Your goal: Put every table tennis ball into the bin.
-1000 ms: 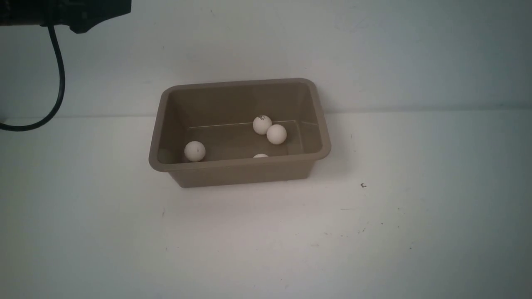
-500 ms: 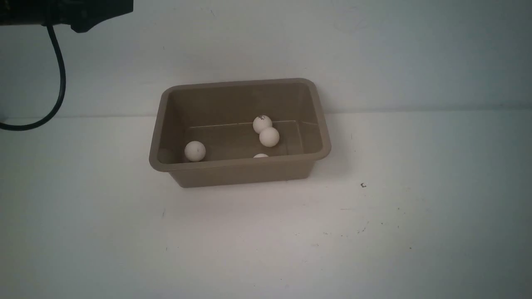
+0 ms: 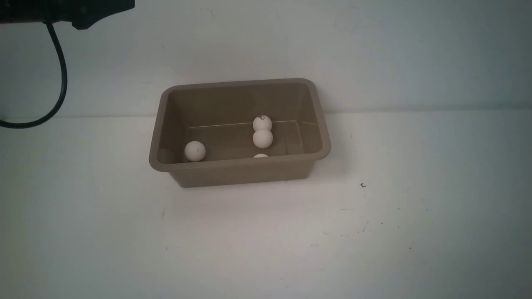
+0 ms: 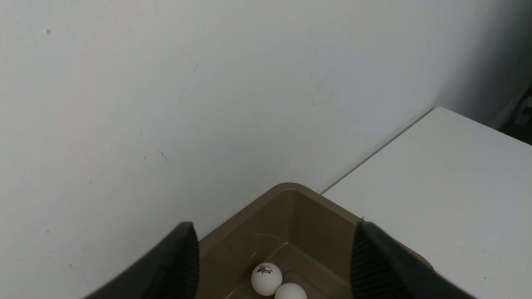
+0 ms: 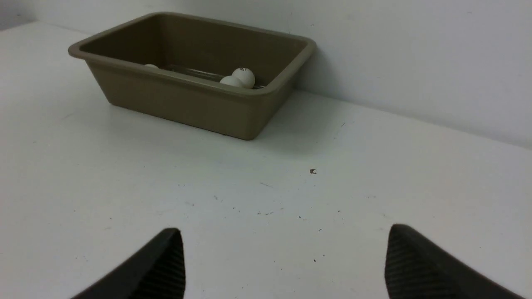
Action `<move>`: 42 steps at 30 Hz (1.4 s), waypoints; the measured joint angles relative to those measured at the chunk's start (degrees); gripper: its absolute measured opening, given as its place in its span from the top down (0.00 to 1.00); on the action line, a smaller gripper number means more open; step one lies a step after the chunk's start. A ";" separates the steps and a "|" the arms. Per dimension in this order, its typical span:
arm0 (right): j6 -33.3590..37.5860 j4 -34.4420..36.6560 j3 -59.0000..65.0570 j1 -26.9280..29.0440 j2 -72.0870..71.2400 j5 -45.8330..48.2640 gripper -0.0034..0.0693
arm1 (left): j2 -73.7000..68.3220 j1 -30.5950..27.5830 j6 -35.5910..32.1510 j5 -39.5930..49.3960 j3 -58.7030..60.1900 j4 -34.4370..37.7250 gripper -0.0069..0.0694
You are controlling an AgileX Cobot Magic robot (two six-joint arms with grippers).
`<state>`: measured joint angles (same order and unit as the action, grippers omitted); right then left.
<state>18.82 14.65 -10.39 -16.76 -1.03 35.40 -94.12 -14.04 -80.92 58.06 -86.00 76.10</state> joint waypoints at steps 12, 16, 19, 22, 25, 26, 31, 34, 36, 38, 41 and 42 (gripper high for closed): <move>0.25 0.15 0.00 0.00 0.00 0.05 0.14 | 0.00 0.55 -0.88 0.79 0.00 5.42 0.32; 0.25 0.15 0.00 0.00 0.00 0.07 0.14 | 0.00 3.92 -0.95 0.83 0.00 6.08 0.32; 0.25 0.15 0.00 0.00 0.00 0.11 0.14 | 0.00 7.66 -0.94 -0.92 0.00 6.19 0.32; 0.25 0.15 0.00 0.00 0.00 0.11 0.14 | 0.00 10.32 0.28 -3.97 0.00 6.75 0.32; 0.25 0.15 0.00 0.00 0.00 0.13 0.14 | -0.07 13.19 3.26 -5.98 0.00 10.52 0.32; 0.25 0.15 0.00 0.00 0.00 0.13 0.14 | -0.12 13.85 3.52 -6.21 0.00 12.34 0.32; 0.25 0.15 0.00 0.00 0.00 0.13 0.14 | -0.18 19.87 -3.61 -9.14 -0.40 18.84 0.32; 0.25 0.15 0.00 0.00 0.00 0.13 0.14 | -0.18 23.13 -7.82 -10.28 -0.63 19.30 0.32; 0.25 0.15 0.00 0.00 0.00 0.13 0.14 | -0.18 25.84 -10.56 -12.16 -0.67 19.47 0.32; 0.25 0.15 0.00 0.00 0.00 0.13 0.14 | -0.18 27.04 -11.66 -13.47 -0.67 19.47 0.32; 0.25 0.15 0.00 0.00 0.00 0.13 0.14 | -0.18 29.56 -13.83 -17.35 -0.67 19.54 0.32; 0.25 0.15 0.00 0.00 0.00 0.13 0.14 | -0.18 29.91 -13.90 -17.94 -0.67 19.47 0.32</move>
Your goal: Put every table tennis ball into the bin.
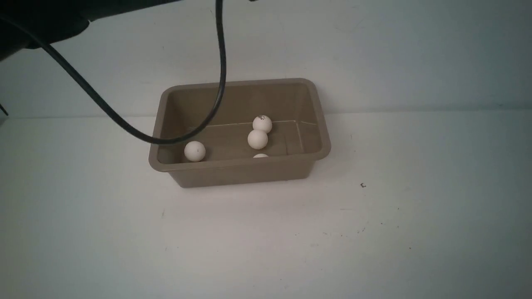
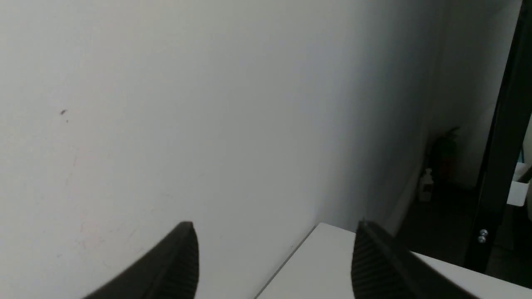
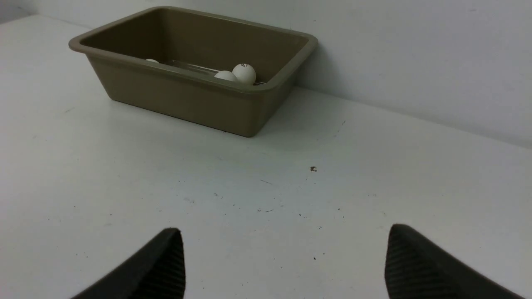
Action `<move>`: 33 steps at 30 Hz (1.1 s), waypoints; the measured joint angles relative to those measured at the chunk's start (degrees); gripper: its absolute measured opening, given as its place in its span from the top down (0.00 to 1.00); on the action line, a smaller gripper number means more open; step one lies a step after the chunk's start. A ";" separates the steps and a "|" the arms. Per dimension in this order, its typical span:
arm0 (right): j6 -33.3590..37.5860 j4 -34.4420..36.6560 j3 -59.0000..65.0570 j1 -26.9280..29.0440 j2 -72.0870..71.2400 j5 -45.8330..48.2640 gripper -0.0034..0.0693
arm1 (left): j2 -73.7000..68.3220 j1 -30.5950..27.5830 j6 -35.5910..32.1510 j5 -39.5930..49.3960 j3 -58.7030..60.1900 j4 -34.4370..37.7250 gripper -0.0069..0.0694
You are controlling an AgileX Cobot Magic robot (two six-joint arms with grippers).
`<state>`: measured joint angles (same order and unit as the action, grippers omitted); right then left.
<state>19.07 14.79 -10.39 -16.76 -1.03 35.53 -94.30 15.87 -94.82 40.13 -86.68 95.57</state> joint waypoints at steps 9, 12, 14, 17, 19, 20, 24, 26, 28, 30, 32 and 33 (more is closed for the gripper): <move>0.00 0.00 0.00 0.00 0.00 0.05 0.14 | 0.00 0.67 13.12 -2.87 -0.02 -17.55 0.32; 0.00 0.00 0.00 0.00 0.00 0.05 0.14 | 0.06 0.79 29.96 -2.76 -0.06 -33.20 0.32; 0.00 0.00 0.00 0.00 0.00 0.05 0.14 | 0.12 0.96 41.59 -2.50 0.12 -44.63 0.32; 0.00 0.00 0.00 0.00 0.00 0.05 0.14 | 1.06 1.05 58.38 -2.49 2.85 -58.56 0.32; 0.00 0.00 0.00 0.00 0.00 0.05 0.14 | 2.26 1.05 62.81 -3.02 5.90 -63.62 0.32; 0.00 0.00 0.00 0.00 0.00 0.05 0.14 | 3.56 0.80 64.62 -3.96 8.30 -66.28 0.32; 0.00 0.00 0.00 0.00 0.00 0.05 0.14 | 9.46 -0.35 65.99 -8.64 20.03 -70.96 0.32; 0.00 0.00 0.00 0.00 0.00 0.05 0.14 | 13.60 -0.82 66.10 -10.74 25.75 -73.05 0.32; 0.00 0.00 0.00 0.00 0.00 0.05 0.14 | 16.92 -1.15 66.10 -12.32 30.39 -74.19 0.32; 0.00 0.00 0.00 0.00 0.00 0.05 0.14 | 23.60 -1.78 66.31 -15.07 38.71 -74.81 0.32; 0.00 0.00 0.00 0.00 0.00 0.05 0.14 | 28.70 -2.54 66.56 -16.75 44.42 -74.81 0.32; 0.00 0.00 0.00 0.00 0.00 0.05 0.14 | 33.45 -3.33 66.71 -18.31 49.33 -74.85 0.32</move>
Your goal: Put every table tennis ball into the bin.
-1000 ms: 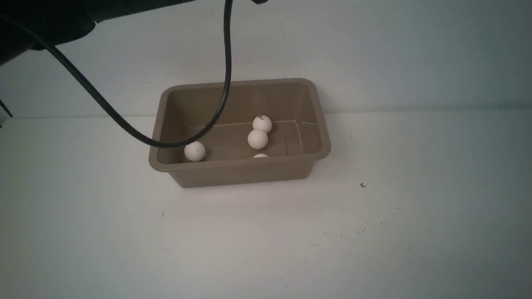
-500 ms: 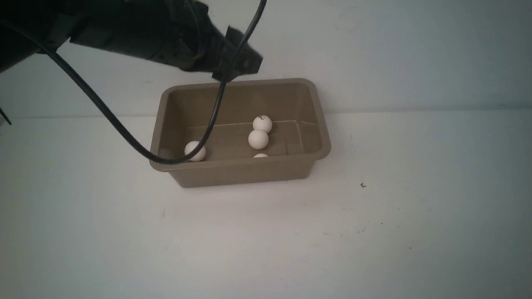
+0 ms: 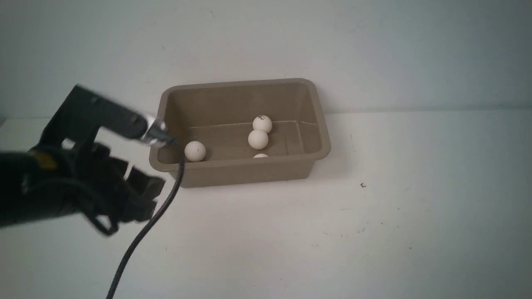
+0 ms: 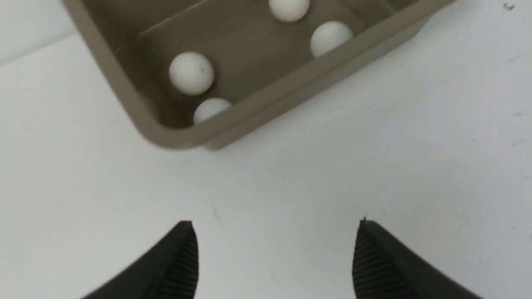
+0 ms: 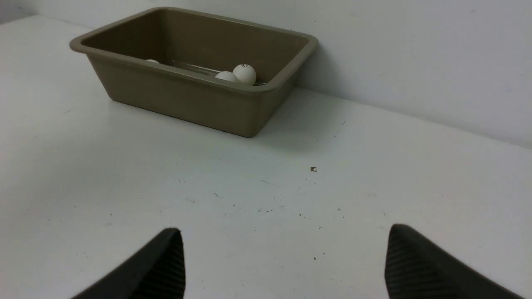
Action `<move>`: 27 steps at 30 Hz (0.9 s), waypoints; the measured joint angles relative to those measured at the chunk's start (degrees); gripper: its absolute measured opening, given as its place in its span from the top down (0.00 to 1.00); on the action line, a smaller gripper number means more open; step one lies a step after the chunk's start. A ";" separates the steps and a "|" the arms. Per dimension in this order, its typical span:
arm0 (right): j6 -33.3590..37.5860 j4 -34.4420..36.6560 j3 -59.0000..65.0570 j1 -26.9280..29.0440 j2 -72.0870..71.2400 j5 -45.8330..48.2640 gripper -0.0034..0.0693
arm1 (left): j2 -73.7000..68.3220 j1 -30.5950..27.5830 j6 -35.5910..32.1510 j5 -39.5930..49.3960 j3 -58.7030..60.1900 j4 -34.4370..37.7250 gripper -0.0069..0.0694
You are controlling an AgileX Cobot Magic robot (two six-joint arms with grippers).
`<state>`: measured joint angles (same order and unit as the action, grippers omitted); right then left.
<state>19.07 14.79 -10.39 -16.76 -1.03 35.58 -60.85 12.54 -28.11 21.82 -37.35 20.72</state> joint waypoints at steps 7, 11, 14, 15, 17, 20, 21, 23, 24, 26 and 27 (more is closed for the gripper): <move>0.00 0.00 0.00 0.00 0.00 0.00 0.14 | 22.12 -3.22 0.10 -1.82 17.85 -2.87 0.32; 0.00 0.00 0.00 0.00 0.00 0.00 0.14 | 35.05 -5.59 1.58 -1.76 24.79 -3.49 0.32; 0.00 0.00 0.00 0.00 0.00 0.00 0.14 | 40.93 -7.50 3.22 -1.46 27.97 -4.07 0.32; 0.16 0.00 0.00 0.00 0.00 0.00 0.14 | 42.17 -8.03 4.17 -1.33 29.17 -4.54 0.32; 0.74 0.00 0.00 0.00 0.00 0.00 0.14 | 45.29 -9.05 6.94 -1.16 31.46 -5.45 0.32; 1.09 0.00 0.00 0.00 0.00 0.00 0.14 | 48.89 -9.40 10.19 -1.06 34.08 -6.46 0.32; 1.09 0.00 0.00 0.00 0.00 0.00 0.14 | 50.85 -9.45 11.01 -0.79 34.77 -6.91 0.32; 1.20 0.00 0.00 0.00 0.00 0.00 0.14 | 53.05 -9.51 12.13 0.16 35.13 -7.92 0.32; 1.25 0.00 0.00 0.00 0.00 0.00 0.14 | 53.53 -9.51 12.44 0.47 35.18 -8.21 0.32; 1.31 0.00 0.00 0.00 0.00 0.00 0.14 | 54.63 -9.51 12.91 1.20 35.25 -9.06 0.32; 1.31 0.00 0.00 0.00 0.00 0.00 0.14 | 55.12 -9.51 13.07 1.70 35.25 -9.50 0.32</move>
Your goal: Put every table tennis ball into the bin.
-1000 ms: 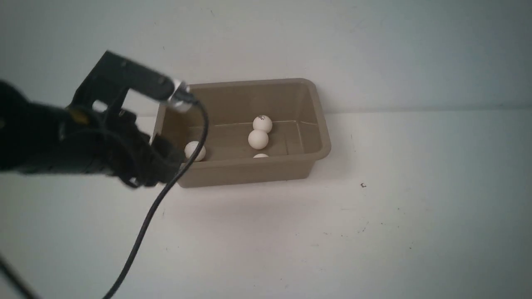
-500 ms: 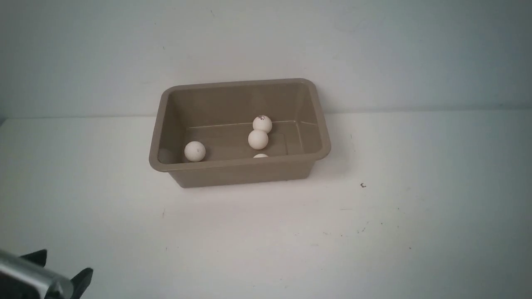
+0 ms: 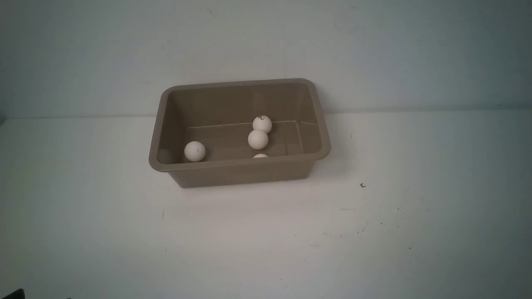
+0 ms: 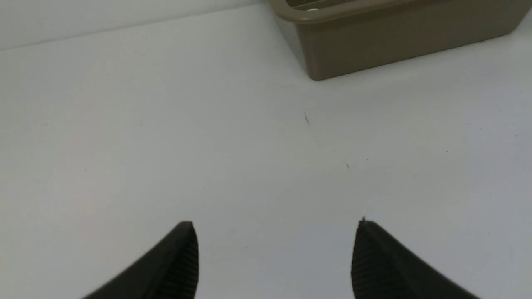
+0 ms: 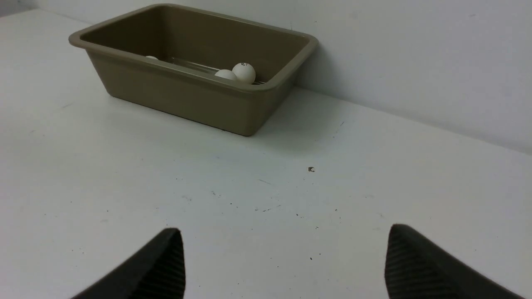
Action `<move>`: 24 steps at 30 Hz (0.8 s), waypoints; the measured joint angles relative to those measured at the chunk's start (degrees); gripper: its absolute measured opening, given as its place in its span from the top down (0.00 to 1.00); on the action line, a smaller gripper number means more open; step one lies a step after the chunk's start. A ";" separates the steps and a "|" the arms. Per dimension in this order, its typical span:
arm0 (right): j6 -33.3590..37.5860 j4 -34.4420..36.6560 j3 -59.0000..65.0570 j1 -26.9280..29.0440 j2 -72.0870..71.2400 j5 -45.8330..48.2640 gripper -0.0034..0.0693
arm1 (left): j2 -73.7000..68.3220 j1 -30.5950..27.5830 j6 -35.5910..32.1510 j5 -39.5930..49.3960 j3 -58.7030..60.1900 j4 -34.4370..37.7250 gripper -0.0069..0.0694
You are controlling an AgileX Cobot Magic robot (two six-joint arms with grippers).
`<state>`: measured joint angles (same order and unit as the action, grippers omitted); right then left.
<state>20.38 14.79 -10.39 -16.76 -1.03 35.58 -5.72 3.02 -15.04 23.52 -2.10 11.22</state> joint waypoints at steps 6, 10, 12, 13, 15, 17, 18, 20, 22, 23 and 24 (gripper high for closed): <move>0.00 0.00 0.00 0.00 0.00 0.07 0.14 | 4.57 0.00 0.18 0.66 1.68 -0.75 0.32; 0.00 0.00 0.00 0.00 0.00 0.20 0.14 | 6.27 0.00 0.54 0.68 3.17 -0.56 0.32; 0.00 0.00 0.00 0.00 0.00 0.20 0.14 | 6.34 0.00 0.64 0.56 3.23 -0.45 0.32; 0.02 0.00 0.00 0.00 0.00 0.20 0.14 | 6.34 0.00 0.64 0.56 3.23 -0.45 0.32; 0.02 0.00 0.00 0.00 0.00 0.20 0.14 | 6.34 0.00 0.33 0.56 3.23 -0.45 0.32; 0.02 0.00 0.00 0.00 0.00 0.20 0.14 | 6.34 0.00 0.21 0.54 3.23 -0.52 0.32; 0.02 0.00 0.00 0.00 0.00 0.20 0.14 | 6.34 0.00 0.21 0.49 3.23 -0.58 0.32; 0.02 0.00 0.00 0.00 0.00 0.20 0.14 | 6.34 0.00 0.21 0.43 3.23 -0.64 0.32; 0.02 0.00 0.00 0.00 0.00 0.20 0.14 | 6.34 0.00 0.21 0.43 3.23 -0.70 0.32; 0.02 0.00 0.00 0.00 0.00 0.20 0.14 | 6.34 0.00 0.21 0.43 3.23 -0.74 0.32; 0.02 0.00 0.00 0.00 0.00 0.20 0.14 | 6.34 0.00 0.21 0.43 3.23 -0.74 0.32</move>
<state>20.40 14.79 -10.39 -16.76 -1.03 35.78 0.61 3.02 -14.83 23.95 1.13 10.48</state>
